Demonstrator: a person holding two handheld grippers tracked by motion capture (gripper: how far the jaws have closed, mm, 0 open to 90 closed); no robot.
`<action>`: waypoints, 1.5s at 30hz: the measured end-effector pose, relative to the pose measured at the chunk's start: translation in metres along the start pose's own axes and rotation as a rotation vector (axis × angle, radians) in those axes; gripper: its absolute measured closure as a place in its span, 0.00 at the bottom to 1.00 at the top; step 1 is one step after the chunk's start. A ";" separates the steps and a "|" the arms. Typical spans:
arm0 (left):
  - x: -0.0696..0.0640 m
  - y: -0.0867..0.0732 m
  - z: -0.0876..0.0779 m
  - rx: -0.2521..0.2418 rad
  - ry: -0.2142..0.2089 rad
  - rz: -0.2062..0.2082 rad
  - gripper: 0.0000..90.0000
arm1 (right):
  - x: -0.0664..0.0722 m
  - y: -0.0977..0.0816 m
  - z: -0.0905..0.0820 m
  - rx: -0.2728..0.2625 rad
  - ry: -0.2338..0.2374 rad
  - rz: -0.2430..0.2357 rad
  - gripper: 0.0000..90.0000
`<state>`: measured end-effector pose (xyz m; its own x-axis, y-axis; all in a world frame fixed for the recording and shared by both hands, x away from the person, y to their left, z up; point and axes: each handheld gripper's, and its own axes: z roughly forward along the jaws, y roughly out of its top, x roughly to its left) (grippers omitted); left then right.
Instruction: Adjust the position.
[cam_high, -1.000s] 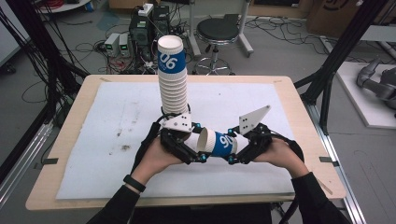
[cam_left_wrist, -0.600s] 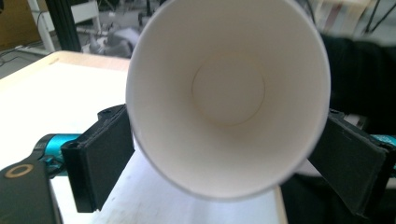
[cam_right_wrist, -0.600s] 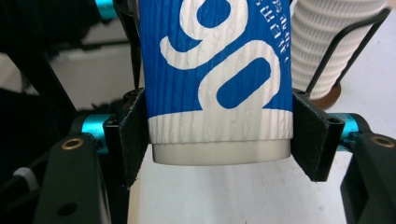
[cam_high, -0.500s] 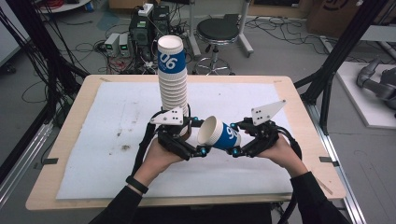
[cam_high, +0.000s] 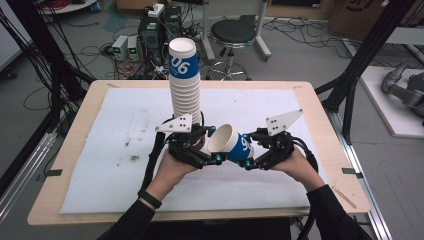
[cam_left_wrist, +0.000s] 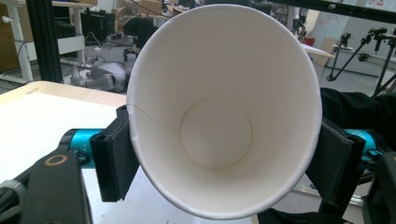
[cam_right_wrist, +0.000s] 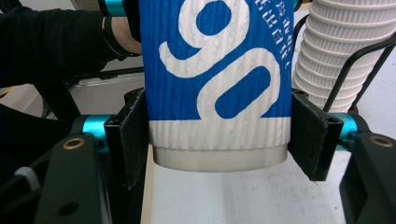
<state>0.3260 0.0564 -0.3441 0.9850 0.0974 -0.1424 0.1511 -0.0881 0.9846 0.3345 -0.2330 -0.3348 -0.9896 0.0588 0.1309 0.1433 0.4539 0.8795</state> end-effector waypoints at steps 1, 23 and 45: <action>0.000 0.000 0.000 0.009 -0.001 0.003 0.25 | 0.000 0.000 0.001 0.005 -0.002 -0.002 0.34; -0.007 0.008 0.008 0.237 0.039 0.094 0.28 | 0.008 0.002 0.019 0.200 -0.082 -0.048 0.26; -0.007 0.005 0.007 -0.007 -0.001 -0.014 0.17 | 0.007 -0.004 0.020 -0.003 -0.012 -0.015 0.33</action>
<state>0.3206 0.0487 -0.3385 0.9828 0.0979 -0.1565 0.1645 -0.0803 0.9831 0.3272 -0.2165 -0.3462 -0.9917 0.0625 0.1125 0.1286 0.4524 0.8825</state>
